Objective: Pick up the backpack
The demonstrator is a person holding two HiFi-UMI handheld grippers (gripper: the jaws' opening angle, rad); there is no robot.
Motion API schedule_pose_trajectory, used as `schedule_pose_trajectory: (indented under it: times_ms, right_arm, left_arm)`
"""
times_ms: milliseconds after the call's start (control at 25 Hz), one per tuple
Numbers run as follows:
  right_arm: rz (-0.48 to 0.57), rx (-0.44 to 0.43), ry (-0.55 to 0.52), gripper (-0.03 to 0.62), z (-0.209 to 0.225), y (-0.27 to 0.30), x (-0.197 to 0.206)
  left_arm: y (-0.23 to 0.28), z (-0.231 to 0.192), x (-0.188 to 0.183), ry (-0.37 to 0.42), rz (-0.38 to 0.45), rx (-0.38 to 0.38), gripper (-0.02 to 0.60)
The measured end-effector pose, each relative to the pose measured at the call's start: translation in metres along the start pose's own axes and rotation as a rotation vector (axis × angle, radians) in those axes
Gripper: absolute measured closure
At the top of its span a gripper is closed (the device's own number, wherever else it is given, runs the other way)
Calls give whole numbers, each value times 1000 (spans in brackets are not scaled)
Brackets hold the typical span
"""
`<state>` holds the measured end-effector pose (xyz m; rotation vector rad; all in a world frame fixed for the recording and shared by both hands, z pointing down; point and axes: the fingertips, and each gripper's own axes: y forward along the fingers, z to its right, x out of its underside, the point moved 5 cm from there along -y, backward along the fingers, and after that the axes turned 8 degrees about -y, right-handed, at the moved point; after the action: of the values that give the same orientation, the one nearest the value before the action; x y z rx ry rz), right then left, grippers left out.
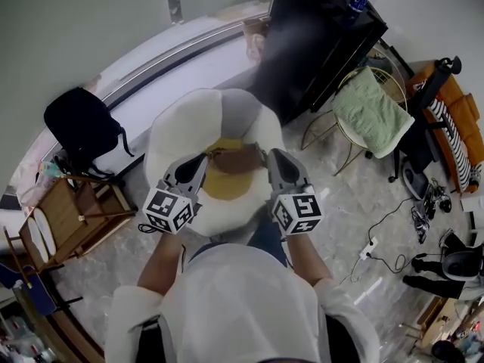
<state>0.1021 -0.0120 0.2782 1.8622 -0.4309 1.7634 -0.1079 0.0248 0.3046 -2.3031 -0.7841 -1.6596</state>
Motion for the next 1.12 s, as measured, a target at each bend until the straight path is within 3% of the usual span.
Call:
schedule_pose_trajectory:
  times_ms: [480, 1120]
  right_arm:
    - [-26, -135, -34, 565, 58, 62, 3]
    - [-88, -163, -45, 565, 85, 118, 53]
  left_arm:
    - [53, -13, -8, -30, 80, -145, 549]
    - [89, -58, 36, -58, 27, -247, 549]
